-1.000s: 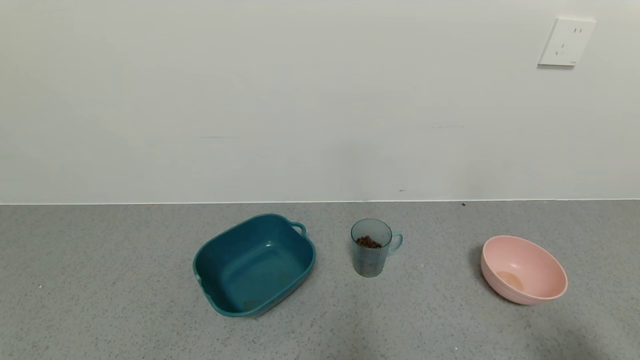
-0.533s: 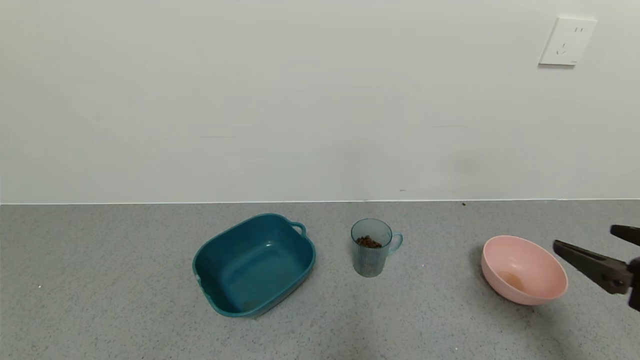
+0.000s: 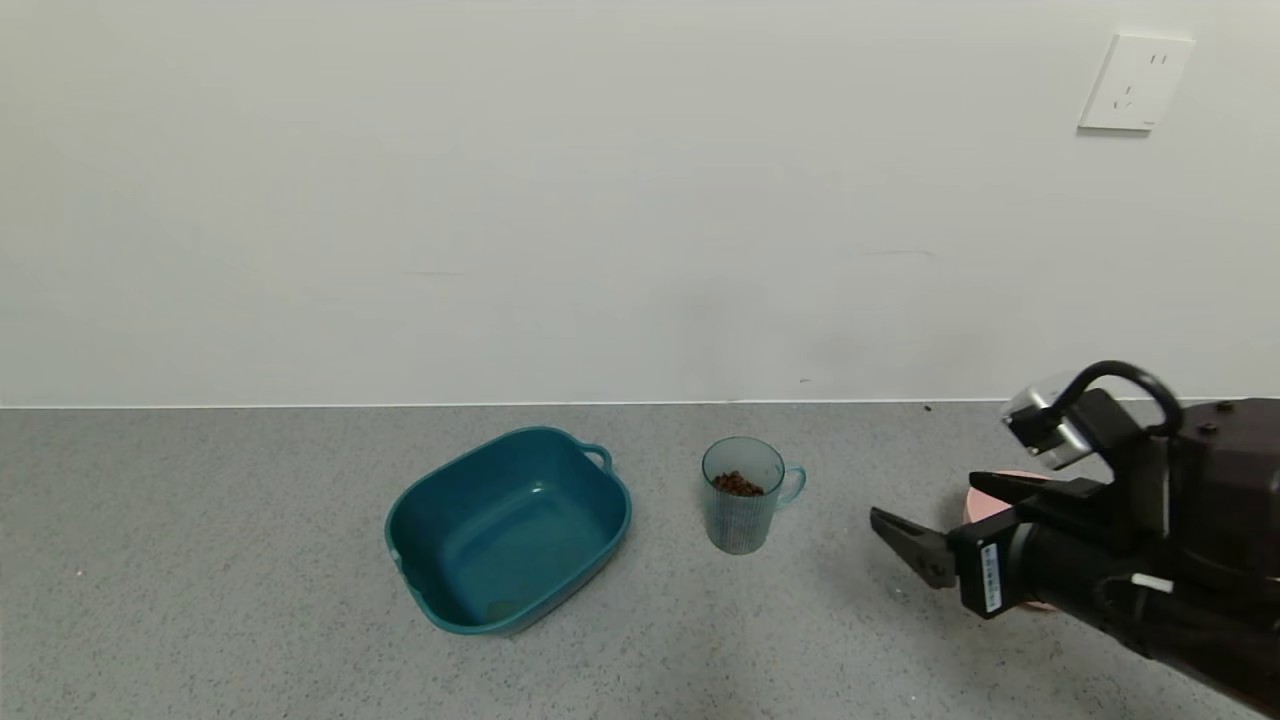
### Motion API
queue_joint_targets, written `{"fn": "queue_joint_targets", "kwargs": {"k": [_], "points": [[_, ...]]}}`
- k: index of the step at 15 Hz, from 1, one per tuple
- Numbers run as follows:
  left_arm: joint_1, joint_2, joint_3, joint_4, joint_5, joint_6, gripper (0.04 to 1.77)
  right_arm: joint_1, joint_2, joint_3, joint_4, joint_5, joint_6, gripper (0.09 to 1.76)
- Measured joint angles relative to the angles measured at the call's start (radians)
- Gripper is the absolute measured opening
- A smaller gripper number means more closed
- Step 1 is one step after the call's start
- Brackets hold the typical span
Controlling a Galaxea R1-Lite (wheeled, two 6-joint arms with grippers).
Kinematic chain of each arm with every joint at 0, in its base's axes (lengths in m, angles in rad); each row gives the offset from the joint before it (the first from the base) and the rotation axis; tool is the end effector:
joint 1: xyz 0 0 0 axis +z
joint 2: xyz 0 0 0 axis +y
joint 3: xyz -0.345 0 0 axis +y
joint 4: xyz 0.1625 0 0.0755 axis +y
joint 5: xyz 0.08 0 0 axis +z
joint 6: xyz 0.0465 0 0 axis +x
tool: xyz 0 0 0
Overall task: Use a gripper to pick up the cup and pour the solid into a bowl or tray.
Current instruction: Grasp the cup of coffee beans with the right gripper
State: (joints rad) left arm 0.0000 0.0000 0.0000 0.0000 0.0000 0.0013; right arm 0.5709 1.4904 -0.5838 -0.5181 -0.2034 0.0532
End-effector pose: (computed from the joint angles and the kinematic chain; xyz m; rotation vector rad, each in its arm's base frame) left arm -0.0560 0.0000 0.0755 0.0013 0.0000 0.0000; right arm 0.2138 0.1262 0.2149 -0.0955 0.3711 0.3529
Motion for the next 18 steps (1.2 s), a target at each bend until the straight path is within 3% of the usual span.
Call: {"fn": "queue_joint_targets", "kwargs": {"k": [5, 9, 18], "points": [[0.0, 0.0, 0.0, 0.0, 0.0, 0.0, 1.75, 0.114, 0.24, -0.035, -0.154, -0.108, 0.042, 1.71], [0.0, 0.0, 0.0, 0.0, 0.0, 0.0, 1.75, 0.182, 0.4, -0.109, -0.188, -0.193, 0.159, 1.71], [0.0, 0.0, 0.0, 0.0, 0.0, 0.0, 1.75, 0.199, 0.66, -0.322, -0.234, -0.302, 0.229, 1.71]]}}
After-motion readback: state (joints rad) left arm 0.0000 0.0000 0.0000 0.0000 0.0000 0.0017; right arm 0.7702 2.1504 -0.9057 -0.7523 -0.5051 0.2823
